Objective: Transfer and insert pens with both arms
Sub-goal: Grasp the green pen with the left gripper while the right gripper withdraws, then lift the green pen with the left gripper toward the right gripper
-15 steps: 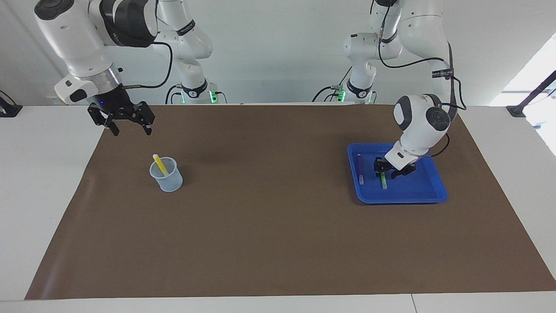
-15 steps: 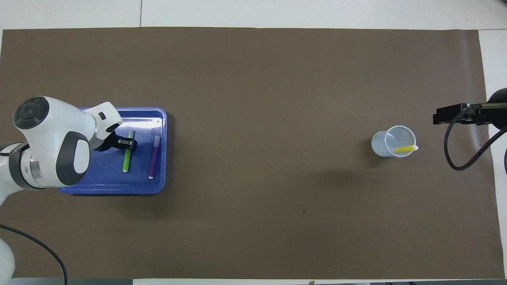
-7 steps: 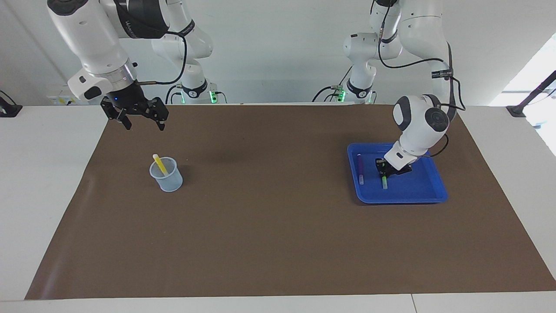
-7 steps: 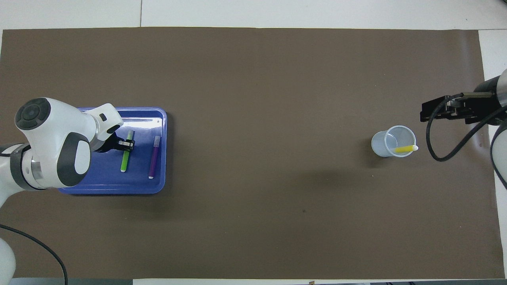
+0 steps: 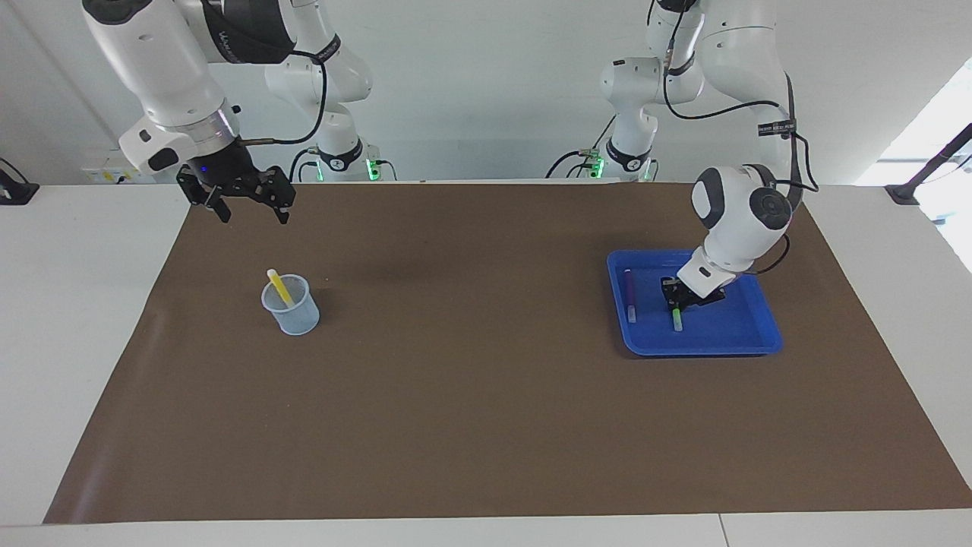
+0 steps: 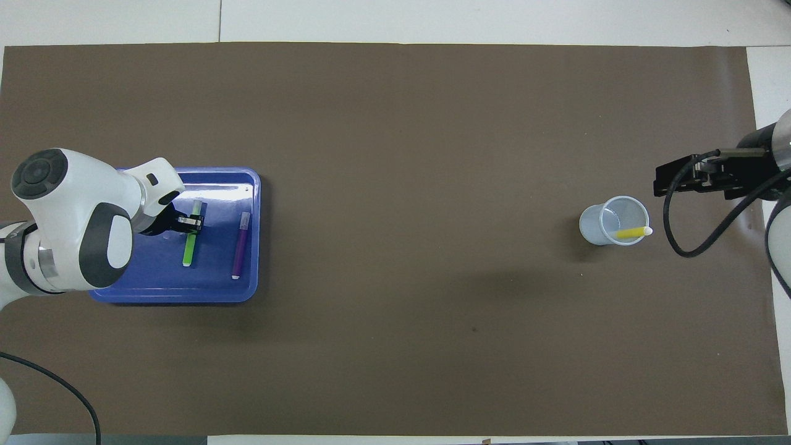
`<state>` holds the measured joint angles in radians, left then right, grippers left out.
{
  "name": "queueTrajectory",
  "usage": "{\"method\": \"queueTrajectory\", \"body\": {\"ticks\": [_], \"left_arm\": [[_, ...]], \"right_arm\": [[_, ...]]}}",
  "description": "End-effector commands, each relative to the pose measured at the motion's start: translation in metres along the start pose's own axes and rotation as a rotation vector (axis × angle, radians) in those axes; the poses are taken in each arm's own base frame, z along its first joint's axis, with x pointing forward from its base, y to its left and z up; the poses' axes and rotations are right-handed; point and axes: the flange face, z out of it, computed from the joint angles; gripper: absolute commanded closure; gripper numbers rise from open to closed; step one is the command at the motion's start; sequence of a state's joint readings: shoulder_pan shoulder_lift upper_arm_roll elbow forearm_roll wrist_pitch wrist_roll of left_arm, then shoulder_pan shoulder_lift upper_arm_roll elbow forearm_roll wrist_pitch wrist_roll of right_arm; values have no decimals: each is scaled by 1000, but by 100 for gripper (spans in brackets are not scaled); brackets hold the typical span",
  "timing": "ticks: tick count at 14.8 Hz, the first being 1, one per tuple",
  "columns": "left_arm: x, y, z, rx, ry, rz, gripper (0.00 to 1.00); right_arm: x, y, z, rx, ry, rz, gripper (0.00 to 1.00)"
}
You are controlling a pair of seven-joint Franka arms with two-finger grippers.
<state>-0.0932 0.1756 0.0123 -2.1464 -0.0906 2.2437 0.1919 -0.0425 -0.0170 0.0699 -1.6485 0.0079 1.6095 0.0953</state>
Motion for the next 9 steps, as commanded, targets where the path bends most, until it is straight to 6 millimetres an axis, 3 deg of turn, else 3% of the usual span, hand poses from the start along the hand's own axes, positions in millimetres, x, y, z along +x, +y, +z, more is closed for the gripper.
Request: {"method": "queueTrajectory", "body": {"ticks": [1,3,6,9], "left_arm": [[8,-9,-24,5,-33,-6,100],[10,-8,-40,-1,-51,-8,100],[20,-2,-82,-10,-87,-71,100],[25,22,-127,-47,-123,-221,100]], "right_arm": [[-2,0,-2,-20,-7,11,0],[-2,0,-1,-20,-5,11,0],[-3,1,-1,-23,-6,11,0],[-3,1,-2,-23,-6,10,0]]}}
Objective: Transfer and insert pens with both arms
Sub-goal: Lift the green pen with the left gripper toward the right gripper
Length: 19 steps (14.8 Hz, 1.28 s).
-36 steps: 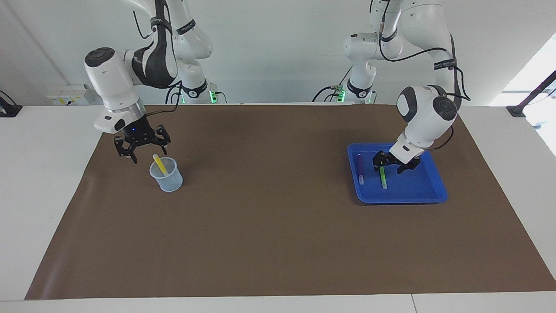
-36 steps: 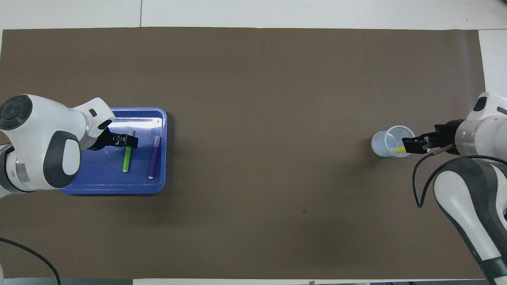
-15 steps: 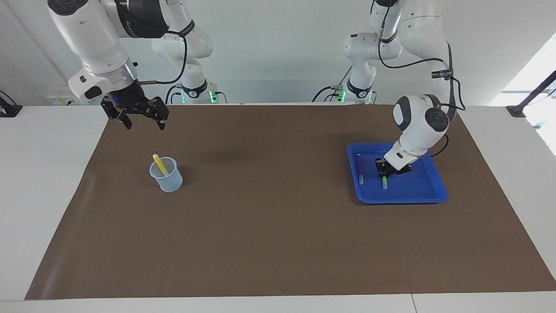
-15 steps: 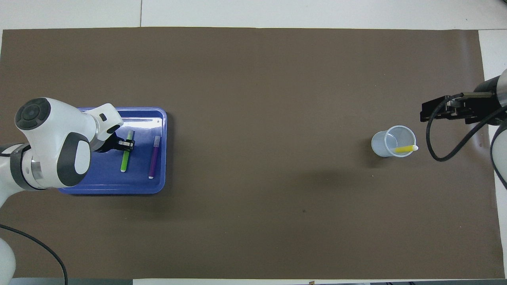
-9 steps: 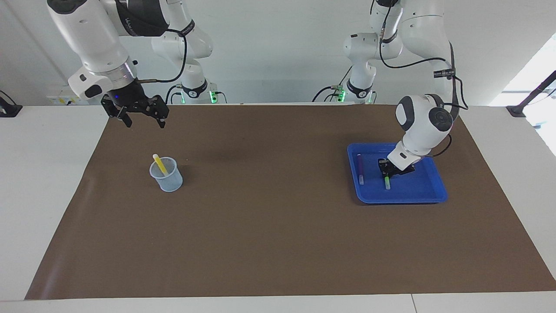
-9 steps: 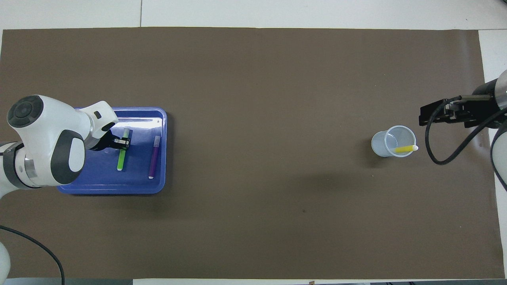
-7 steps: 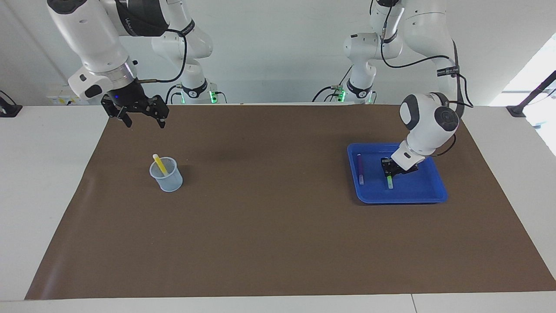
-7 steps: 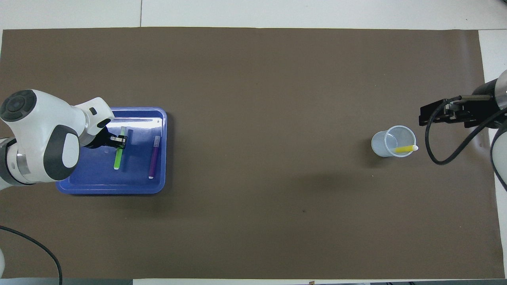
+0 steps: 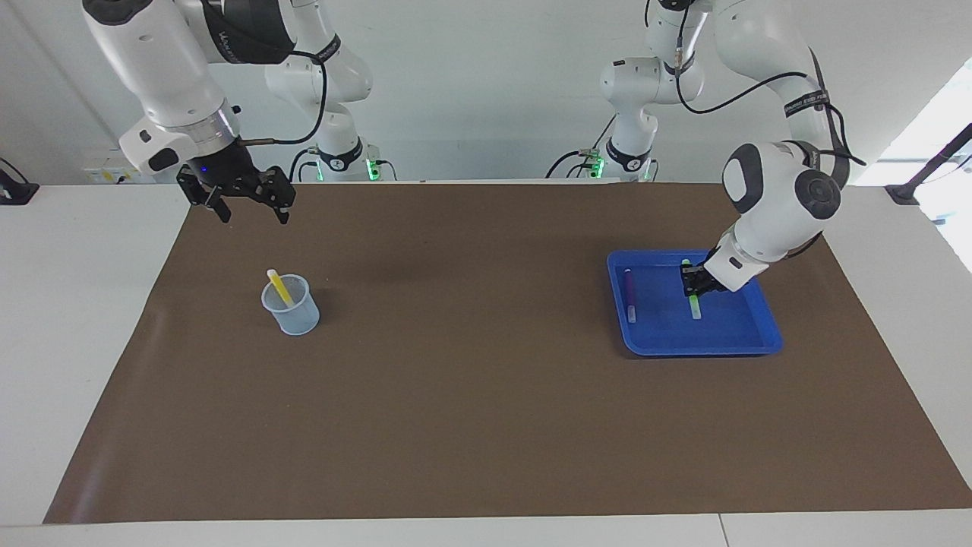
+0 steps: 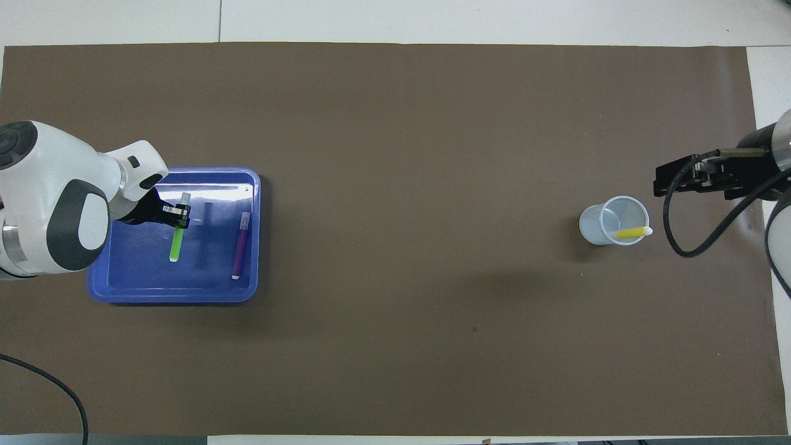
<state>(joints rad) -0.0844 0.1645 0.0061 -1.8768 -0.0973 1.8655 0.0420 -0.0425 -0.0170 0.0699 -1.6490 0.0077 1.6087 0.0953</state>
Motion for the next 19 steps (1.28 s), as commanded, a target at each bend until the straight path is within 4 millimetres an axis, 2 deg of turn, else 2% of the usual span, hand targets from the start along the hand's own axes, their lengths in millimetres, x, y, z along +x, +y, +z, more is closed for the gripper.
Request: {"method": "queueTrajectory", "body": {"ticks": [1,3,7,9,11,15,19], "left_arm": [[-3,30,-42,-45,-39,-137,100],[-10,59,-58,-54,-55,-202,100],[-43,110,-104,-208,-54,-509,100],[-61,133,-121,-280,-88,-616,100],[-71,157,-127,-332,-135,-716,100],[-85,184,-137,-459,-277,-933,100],[-105,211,-133,-572,-468,-1164,100]], "right_arm": [[-2,1,-4,-24,0,8,0],[-1,1,-4,-23,1,6,0],[-2,-1,-6,-28,6,2,0],[-1,0,-6,-27,14,3,0],[1,0,-10,-26,18,2,0],[1,1,-9,-25,14,2,0],[0,-3,-12,-15,17,-3,0]]}}
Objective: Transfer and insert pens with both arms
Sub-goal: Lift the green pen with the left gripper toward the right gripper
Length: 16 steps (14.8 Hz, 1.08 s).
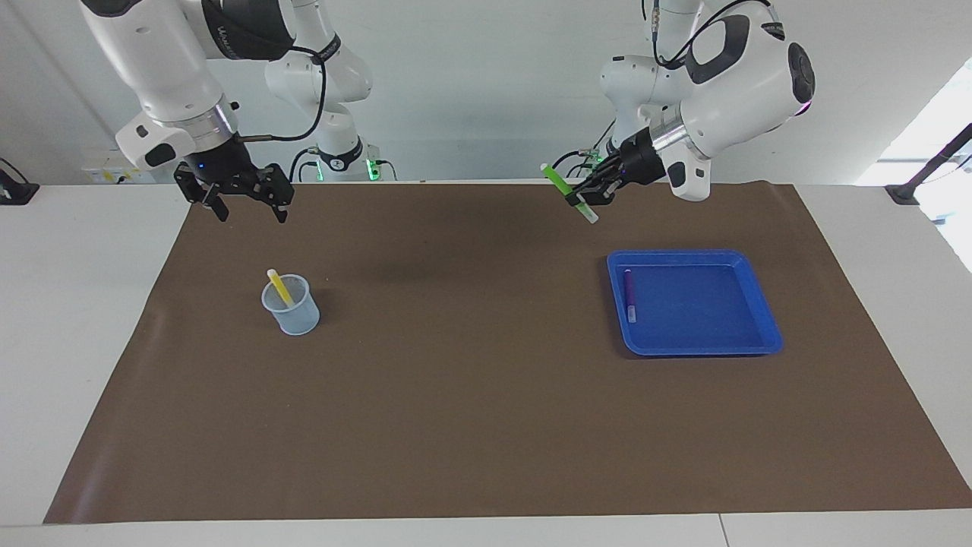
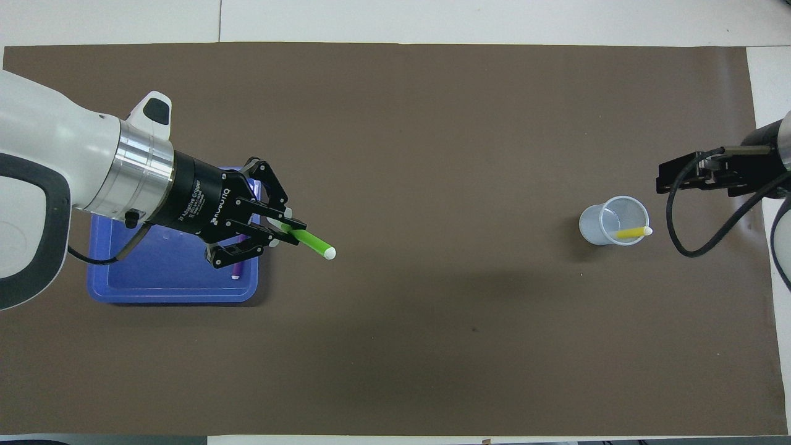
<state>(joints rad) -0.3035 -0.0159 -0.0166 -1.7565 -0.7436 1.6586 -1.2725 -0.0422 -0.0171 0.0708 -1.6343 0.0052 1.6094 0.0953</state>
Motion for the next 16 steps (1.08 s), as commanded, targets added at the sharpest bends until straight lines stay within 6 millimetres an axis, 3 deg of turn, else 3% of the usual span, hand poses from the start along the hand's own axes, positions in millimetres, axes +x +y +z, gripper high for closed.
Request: {"method": "queueTrajectory", "body": {"ticks": [1,4,6,8,11,16], "left_arm": [[-20,-18,17,-48,-103,-175,100],[-43,-26,53,-88,-148,-347,100],[-57,-31,76,-153,-142,-431,100],[-65,-35,92,-188,-142,-478,100],[-64,-36,96,-238,-179,-539,100],[-64,-34,95,-269,-217,-570,100]], "right_arm": [[-3,-12,-8,-10,4,-18,0],[-6,-7,-14,-5,14,-3,0],[-9,-23,-18,14,21,-25,0],[-20,-37,-29,159,18,-24,0],[-28,-52,-41,283,17,-18,0],[-37,-100,-47,549,2,-23,0]]}}
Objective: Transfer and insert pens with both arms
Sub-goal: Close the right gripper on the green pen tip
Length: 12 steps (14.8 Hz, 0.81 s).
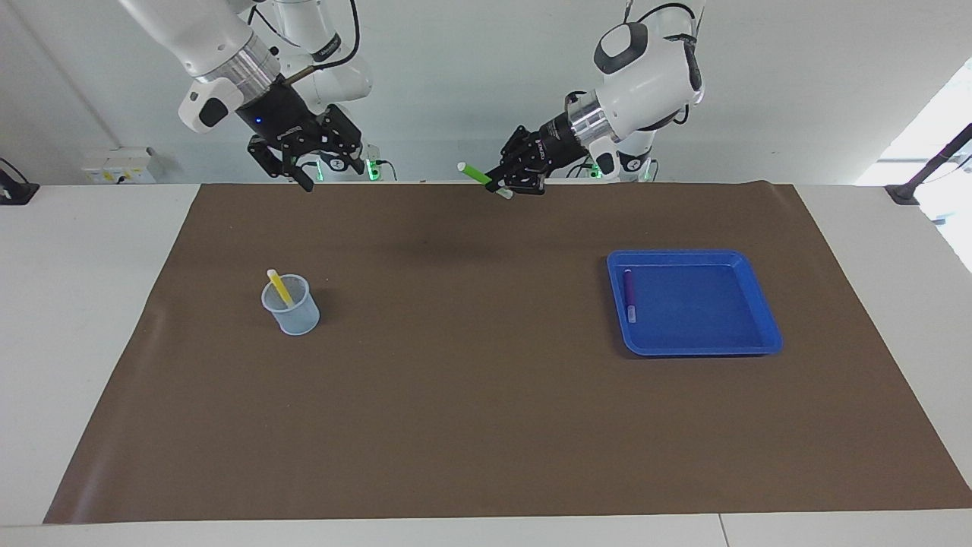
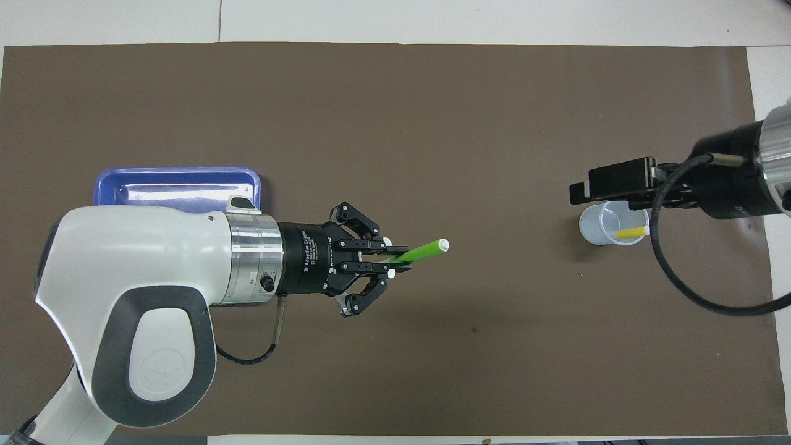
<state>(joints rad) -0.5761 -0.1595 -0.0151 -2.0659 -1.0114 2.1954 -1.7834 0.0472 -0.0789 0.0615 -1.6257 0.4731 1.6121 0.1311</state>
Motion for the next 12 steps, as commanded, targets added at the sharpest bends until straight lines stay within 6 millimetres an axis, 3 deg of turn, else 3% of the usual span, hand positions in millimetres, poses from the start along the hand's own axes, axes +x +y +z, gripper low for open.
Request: {"method": "queueTrajectory", "body": {"ticks": [1,9,12], "left_arm": [[2,-10,-2,-24,-37,-35,100],[3,-9,-1,-47,-68,-60,100],[3,-9,-1,-47,-68,-60,100]], "right_arm": [[-5,-13,8,122,26,26,0],[-9,-70,64,186,16,63,0],[-19,-95,82,180,-2,60,0]]}}
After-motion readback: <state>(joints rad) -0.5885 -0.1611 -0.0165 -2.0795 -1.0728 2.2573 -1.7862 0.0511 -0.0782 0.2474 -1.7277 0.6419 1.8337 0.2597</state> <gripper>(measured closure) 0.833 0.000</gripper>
